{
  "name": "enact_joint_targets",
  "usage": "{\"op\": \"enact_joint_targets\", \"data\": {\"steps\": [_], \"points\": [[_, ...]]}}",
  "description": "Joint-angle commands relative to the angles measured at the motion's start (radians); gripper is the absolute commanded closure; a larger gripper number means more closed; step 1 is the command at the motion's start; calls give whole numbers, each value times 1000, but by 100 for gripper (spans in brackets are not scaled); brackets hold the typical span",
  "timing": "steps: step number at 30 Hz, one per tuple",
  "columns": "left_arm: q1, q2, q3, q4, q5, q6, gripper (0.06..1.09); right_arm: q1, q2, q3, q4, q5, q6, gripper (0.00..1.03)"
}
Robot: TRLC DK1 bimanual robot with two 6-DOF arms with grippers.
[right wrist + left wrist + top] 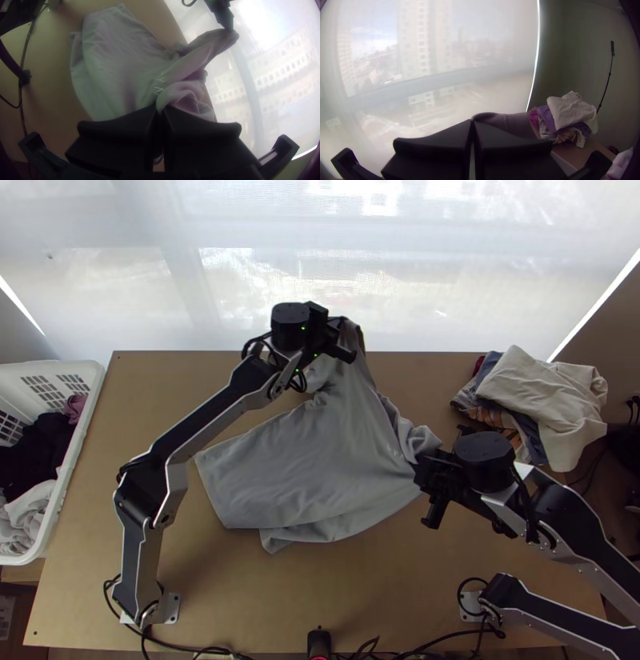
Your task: Fold the t-shirt
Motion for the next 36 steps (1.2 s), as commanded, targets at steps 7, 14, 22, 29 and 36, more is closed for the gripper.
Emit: {"op": "enact_joint_targets", "data": {"steps": [7, 14, 22, 29, 36], "points": [[-61, -60, 19, -416, 43, 18, 11, -156, -130, -171, -99, -121, 70, 100], [58, -402, -256, -729, 203, 62, 11, -223, -89, -231, 11, -174, 70, 100], [56, -723, -676, -1107, 342, 142, 12, -340, -51, -306, 185, -230, 70, 100], [-11, -766, -791, -1311, 437, 157, 16, -427, 54, -337, 354, -233, 83, 100], [-68, -709, -857, -1291, 450, 188, 16, -454, 126, -322, 429, -233, 103, 100]]}}
